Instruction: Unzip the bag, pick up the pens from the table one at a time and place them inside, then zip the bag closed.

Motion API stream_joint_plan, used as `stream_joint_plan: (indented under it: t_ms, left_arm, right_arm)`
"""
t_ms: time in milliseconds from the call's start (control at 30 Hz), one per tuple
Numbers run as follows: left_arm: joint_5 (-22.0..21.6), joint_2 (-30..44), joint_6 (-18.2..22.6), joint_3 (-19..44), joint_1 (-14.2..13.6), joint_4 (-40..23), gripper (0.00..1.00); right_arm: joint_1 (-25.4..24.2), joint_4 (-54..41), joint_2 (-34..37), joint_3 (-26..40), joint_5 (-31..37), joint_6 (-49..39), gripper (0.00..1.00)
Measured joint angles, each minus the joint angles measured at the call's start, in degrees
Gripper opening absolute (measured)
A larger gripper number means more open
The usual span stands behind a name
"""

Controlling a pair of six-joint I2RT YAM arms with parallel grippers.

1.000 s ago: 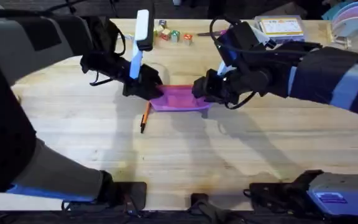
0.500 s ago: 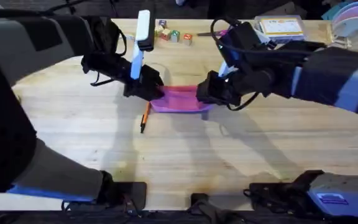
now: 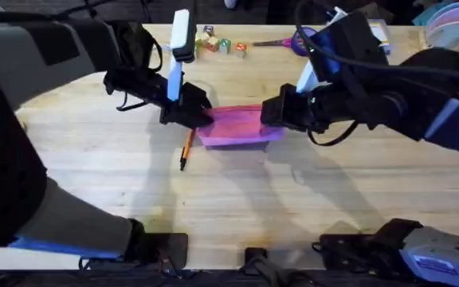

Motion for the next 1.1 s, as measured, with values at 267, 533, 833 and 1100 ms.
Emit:
stream_joint_plan:
  t_ms: [267,533,833,1100]
  left_arm:
    - [-0.56,0.00,0.01,0.00,0.02,0.14,0.043]
    - [-2.10,0.00,0.04,-0.02,0.17,0.39,0.043]
    - [-2.10,0.00,0.04,-0.02,0.17,0.39,0.043]
    - [-2.41,0.00,0.03,-0.02,0.50,0.39,0.043]
  right_arm:
    - [-0.04,-0.33,-0.53,-0.02,0.36,-0.17,0.031]
    - [-0.37,0.26,-2.97,-0.02,0.55,-0.17,0.031]
    - [-0.35,1.33,-2.99,-0.02,0.52,-0.17,0.030]
    - [1.33,7.27,-1.66,-0.02,-0.07,-0.79,0.030]
